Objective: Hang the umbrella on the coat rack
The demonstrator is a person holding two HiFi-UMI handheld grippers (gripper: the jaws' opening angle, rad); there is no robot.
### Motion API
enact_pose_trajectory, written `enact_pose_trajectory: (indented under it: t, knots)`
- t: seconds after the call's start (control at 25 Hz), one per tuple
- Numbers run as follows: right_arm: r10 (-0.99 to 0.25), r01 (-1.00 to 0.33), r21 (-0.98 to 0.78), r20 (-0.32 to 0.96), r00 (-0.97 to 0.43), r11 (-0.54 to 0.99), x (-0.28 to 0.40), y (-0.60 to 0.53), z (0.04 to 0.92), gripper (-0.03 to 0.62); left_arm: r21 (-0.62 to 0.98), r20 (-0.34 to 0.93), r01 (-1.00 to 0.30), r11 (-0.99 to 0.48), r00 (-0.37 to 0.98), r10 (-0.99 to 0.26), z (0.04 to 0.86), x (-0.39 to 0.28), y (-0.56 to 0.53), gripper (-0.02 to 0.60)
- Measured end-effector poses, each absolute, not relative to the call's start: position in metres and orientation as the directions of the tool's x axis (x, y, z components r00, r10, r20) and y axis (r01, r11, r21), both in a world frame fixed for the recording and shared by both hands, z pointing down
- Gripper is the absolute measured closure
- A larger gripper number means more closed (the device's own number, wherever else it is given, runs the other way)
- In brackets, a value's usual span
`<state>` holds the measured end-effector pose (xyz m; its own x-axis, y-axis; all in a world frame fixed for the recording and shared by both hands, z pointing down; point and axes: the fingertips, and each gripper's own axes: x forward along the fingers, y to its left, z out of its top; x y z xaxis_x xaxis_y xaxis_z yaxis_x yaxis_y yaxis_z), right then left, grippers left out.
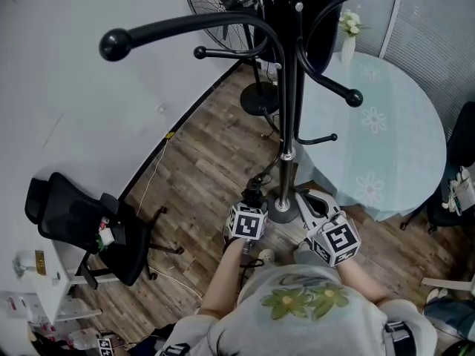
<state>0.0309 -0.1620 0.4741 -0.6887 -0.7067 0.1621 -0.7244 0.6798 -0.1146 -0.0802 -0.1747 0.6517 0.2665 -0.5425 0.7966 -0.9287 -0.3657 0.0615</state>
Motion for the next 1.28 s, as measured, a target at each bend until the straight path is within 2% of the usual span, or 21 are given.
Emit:
enact_pose_trajectory:
  t: [1.28]
  knots:
    - [-0.758,-0.780,-0.091,0.190,-0.624,0.619,0.053,-0.165,0.478,0.589,0.148,0.786,-0.896,-0.418,0.363,-0.500,0.660,-0.042,-0.205,0.376]
